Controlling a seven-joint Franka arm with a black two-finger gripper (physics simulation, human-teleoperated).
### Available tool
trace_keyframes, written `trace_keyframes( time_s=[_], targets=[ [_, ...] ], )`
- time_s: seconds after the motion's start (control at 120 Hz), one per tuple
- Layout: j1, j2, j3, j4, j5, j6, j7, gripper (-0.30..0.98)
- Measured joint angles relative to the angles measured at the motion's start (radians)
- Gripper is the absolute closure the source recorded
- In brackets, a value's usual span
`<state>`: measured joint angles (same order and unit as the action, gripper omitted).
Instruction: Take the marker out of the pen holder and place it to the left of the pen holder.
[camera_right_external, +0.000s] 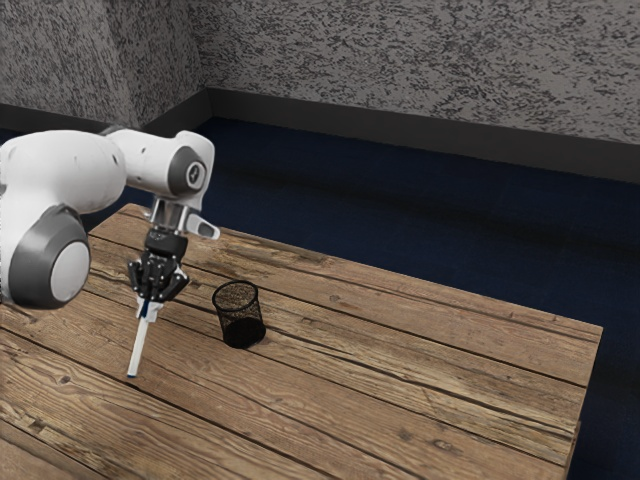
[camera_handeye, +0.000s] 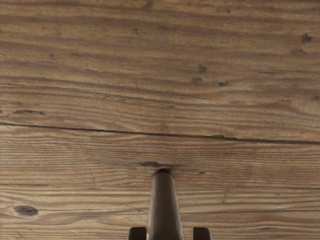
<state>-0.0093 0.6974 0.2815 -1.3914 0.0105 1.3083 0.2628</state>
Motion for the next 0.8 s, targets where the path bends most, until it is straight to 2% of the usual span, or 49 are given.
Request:
trace_keyframes(
  time_s=[0.125,0.175,0.358,0.492,0.558,0.717,0.8],
  targets=[
    [0.001,0.021,0.000,0.015,-0.001,-0.004,-0.004,0.77],
    [0.001,0.025,0.000,0.017,-0.001,-0.005,-0.006,0.74],
    [0.001,0.030,0.001,0.018,-0.013,-0.010,-0.014,0.37],
    [0.000,0.005,-0.002,0.015,-0.013,-0.011,-0.023,0.20],
    [0.000,-0.115,-0.024,-0.020,-0.011,0.008,-0.026,0.14],
    [-0.007,-0.631,-0.105,-0.256,-0.011,0.145,-0.020,0.07],
    [-0.010,-0.751,-0.131,-0.304,-0.013,0.205,-0.018,0.05]
  ],
)
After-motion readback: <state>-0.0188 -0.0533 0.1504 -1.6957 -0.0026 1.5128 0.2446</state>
